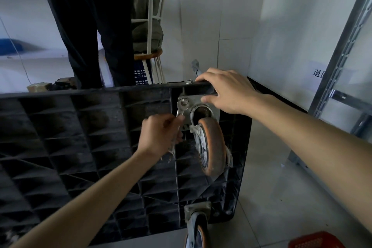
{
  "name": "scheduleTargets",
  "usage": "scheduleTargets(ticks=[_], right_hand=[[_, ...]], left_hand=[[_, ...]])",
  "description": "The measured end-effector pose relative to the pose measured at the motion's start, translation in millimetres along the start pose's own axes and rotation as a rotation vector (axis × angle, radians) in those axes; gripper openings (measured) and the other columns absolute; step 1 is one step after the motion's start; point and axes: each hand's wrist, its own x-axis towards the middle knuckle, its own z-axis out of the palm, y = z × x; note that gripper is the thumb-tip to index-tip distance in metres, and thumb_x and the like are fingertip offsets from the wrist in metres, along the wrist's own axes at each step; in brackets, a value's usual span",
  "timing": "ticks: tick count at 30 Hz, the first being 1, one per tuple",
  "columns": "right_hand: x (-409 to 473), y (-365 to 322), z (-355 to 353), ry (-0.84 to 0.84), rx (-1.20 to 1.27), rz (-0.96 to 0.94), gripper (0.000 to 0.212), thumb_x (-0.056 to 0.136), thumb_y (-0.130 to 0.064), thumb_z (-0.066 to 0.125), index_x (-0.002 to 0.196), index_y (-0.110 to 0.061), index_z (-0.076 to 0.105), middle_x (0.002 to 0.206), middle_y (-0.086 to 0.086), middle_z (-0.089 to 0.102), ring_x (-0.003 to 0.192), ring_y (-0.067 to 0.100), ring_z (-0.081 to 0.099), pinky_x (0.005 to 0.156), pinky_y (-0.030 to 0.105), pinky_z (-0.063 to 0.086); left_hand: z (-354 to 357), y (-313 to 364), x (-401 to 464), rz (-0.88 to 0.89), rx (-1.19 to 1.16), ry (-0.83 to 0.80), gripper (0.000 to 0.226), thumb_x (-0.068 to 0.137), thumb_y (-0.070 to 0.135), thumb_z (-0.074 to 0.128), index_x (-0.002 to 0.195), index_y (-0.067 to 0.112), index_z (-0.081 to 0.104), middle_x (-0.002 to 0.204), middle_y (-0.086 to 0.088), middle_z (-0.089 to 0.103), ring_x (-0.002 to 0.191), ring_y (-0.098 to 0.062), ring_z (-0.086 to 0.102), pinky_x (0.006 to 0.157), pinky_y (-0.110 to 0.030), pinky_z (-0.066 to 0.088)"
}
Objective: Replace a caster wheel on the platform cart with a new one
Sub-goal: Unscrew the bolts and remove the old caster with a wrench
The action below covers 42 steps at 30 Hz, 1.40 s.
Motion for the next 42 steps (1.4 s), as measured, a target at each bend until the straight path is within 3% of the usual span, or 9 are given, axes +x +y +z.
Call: scheduleTargets(ticks=[5,8,11,13,22,27,34,39,42], right_hand=[[-2,-2,-1,0.007,0.008,0.007,0.051,0.092,-0.039,0.07,0.139,-0.03,0.052,0.13,-0.008,0.057,0.117,0.023,0.055,0.083,0.027,0.028],[-2,-2,-1,0.004,0.008,0.009,0.051,0.092,-0.039,0.07,0.139,-0.031,0.052,0.13,-0.008,0.057,0.117,0.023,0.055,0.083,0.027,0.028],[-2,-3,-2,0.004,0.007,0.009,0.05,0.092,-0.039,0.07,0.139,-0.031,0.052,0.13,-0.009,0.057,0.117,0.022,0.055,0.083,0.027,0.028],[-2,-2,-2,0.003,0.004,0.009,0.05,0.092,-0.039,0.069,0.139,-0.031,0.052,0.131,-0.009,0.056,0.117,0.022,0.055,0.083,0.027,0.028],[-1,0,0,0.001,0.013,-0.003,0.051,0.091,-0.04,0.071,0.137,-0.03,0.053,0.129,-0.01,0.057,0.115,0.023,0.056,0.082,0.028,0.03],[-1,0,-1,0.006,0.021,-0.001,0.051,0.091,-0.039,0.071,0.138,-0.03,0.053,0.13,-0.01,0.056,0.115,0.022,0.055,0.081,0.026,0.027],[-3,-1,-1,0.005,0.027,-0.004,0.05,0.092,-0.039,0.07,0.138,-0.03,0.053,0.13,-0.009,0.057,0.116,0.022,0.055,0.082,0.027,0.029],[-3,-2,-1,0.01,0.031,-0.004,0.049,0.092,-0.038,0.07,0.137,-0.029,0.053,0.126,-0.009,0.057,0.114,0.02,0.056,0.082,0.026,0.026],[-3,-2,-1,0.01,0.031,-0.003,0.049,0.092,-0.038,0.07,0.137,-0.029,0.053,0.129,-0.009,0.057,0.116,0.021,0.055,0.083,0.026,0.027]], left_hand=[[2,-3,-21,-0.055,-0.144,0.009,0.031,0.098,0.031,0.063,0.074,0.014,0.073,0.062,0.002,0.072,0.056,-0.012,0.071,0.057,-0.027,0.057],[-10,-3,-18,0.05,0.002,0.021,0.034,0.097,0.027,0.065,0.065,0.018,0.07,0.057,0.006,0.068,0.05,-0.006,0.065,0.053,-0.02,0.052],[-29,-1,1,0.168,0.178,0.044,0.035,0.096,0.03,0.066,0.063,0.019,0.067,0.053,0.004,0.063,0.049,-0.011,0.06,0.055,-0.035,0.054],[-42,3,13,0.245,0.322,0.018,0.028,0.094,0.035,0.067,0.072,0.02,0.072,0.055,0.005,0.063,0.051,-0.013,0.059,0.056,-0.038,0.052],[-72,33,44,0.317,0.633,-0.128,0.025,0.093,0.048,0.064,0.087,0.028,0.078,0.06,0.01,0.061,0.057,-0.011,0.057,0.052,-0.029,0.044],[-70,43,48,0.364,0.756,-0.175,0.031,0.094,0.052,0.061,0.084,0.026,0.075,0.065,0.008,0.061,0.062,-0.014,0.06,0.059,-0.034,0.053],[-35,5,17,0.118,0.323,-0.059,0.039,0.095,0.039,0.064,0.062,0.02,0.068,0.051,0.005,0.065,0.047,-0.009,0.064,0.055,-0.037,0.058],[3,6,-4,-0.089,-0.067,-0.021,0.034,0.097,0.033,0.064,0.069,0.015,0.072,0.059,0.001,0.071,0.057,-0.015,0.072,0.063,-0.042,0.062],[8,8,-9,-0.152,-0.169,0.0,0.033,0.097,0.032,0.064,0.07,0.015,0.071,0.061,0.0,0.072,0.059,-0.016,0.073,0.059,-0.032,0.06]])
